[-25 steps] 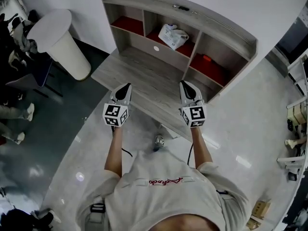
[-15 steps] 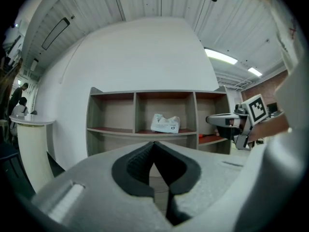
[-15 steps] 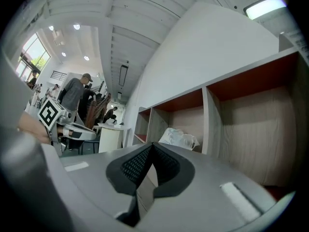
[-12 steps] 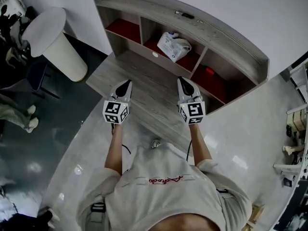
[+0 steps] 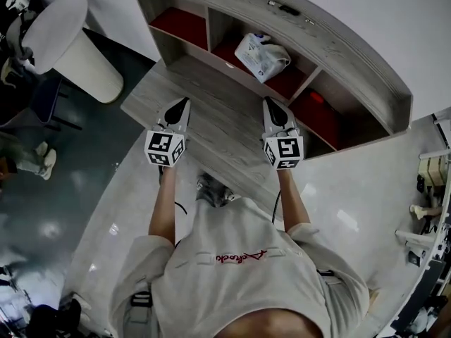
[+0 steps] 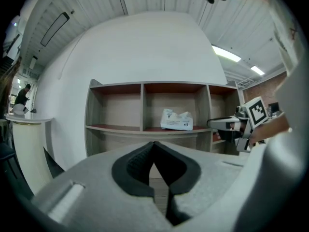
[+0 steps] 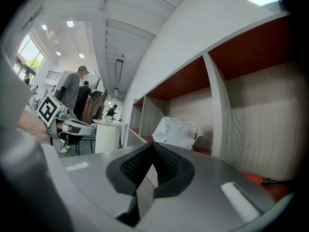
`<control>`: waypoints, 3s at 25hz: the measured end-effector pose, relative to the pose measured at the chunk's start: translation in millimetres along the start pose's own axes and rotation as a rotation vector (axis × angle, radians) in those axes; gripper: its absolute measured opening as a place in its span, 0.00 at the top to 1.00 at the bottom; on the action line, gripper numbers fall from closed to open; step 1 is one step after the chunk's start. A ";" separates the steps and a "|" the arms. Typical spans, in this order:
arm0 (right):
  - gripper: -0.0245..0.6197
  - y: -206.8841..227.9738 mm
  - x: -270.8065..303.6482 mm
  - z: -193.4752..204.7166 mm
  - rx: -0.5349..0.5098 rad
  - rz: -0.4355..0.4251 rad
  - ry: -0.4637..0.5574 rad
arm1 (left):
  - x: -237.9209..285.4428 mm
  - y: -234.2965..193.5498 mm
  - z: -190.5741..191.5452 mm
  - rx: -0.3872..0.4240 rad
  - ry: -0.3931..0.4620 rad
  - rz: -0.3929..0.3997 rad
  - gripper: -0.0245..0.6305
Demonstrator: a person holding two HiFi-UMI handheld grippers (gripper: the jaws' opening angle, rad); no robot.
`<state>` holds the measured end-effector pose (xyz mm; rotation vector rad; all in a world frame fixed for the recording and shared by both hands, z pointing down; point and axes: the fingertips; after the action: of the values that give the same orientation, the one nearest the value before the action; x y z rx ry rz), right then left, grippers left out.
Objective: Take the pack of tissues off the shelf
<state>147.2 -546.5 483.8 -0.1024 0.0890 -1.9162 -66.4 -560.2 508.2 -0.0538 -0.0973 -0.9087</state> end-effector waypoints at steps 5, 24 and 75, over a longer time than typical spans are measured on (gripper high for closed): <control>0.95 3.6 12.3 8.3 0.004 0.063 -0.028 | 19.8 -13.4 8.9 -0.017 -0.020 0.052 0.96; 0.62 32.6 52.6 2.8 0.076 0.285 -0.052 | 91.4 -12.5 20.4 -0.029 -0.035 0.263 0.96; 0.95 -75.6 50.1 -34.1 0.012 -0.048 0.030 | -50.7 -31.3 0.5 -0.020 0.024 -0.087 0.96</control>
<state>55.7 -567.5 459.8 -0.0684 0.0953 -1.9662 -122.1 -539.5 503.4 -0.0573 -0.0685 -0.9974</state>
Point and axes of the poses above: the fingertips, and each gripper's own axes: x forward along the fingers, y to its right, z out of its underside, and after that the axes turned 3 degrees about z, right-handed
